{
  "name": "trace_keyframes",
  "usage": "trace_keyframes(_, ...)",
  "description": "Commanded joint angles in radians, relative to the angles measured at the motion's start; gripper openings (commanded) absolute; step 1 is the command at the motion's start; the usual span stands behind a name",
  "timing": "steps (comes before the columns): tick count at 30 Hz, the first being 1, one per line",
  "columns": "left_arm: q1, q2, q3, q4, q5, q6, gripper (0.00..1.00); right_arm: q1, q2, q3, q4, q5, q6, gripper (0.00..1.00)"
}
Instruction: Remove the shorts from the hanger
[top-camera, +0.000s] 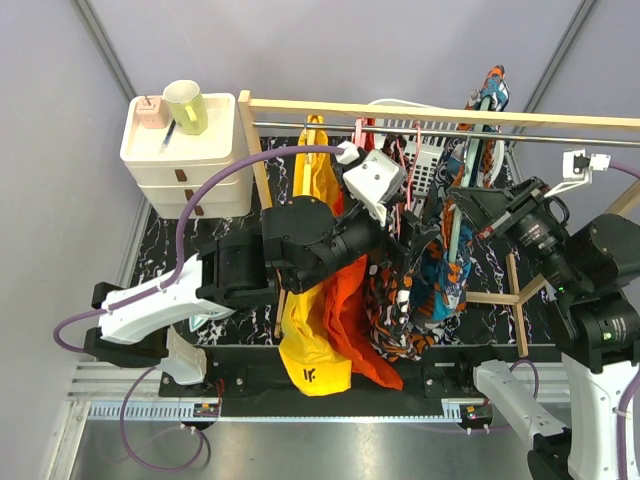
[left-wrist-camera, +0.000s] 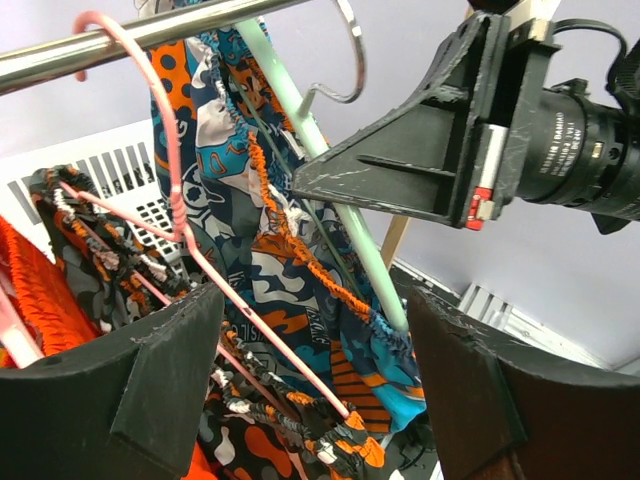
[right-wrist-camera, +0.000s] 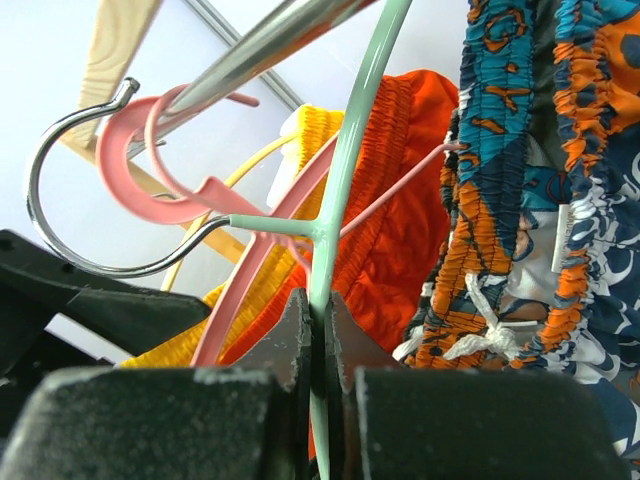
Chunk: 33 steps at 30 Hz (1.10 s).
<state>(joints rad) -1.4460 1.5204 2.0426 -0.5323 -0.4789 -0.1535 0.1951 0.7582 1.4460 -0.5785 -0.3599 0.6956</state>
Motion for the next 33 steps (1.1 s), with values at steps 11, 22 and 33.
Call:
trace_keyframes(11, -0.005, 0.112, 0.134, -0.075, 0.281, 0.025, 0.72, 0.000, -0.166, -0.047, -0.277, 0.241, 0.126, 0.00)
trace_keyframes(22, -0.054, 0.211, 0.192, -0.221, 0.200, 0.048, 0.67, 0.000, -0.028, 0.040, -0.451, 0.388, 0.369, 0.00)
trace_keyframes(33, -0.054, 0.222, 0.189, -0.288, 0.145, -0.021, 0.63, 0.000, -0.014, 0.073, -0.454, 0.383, 0.415, 0.00)
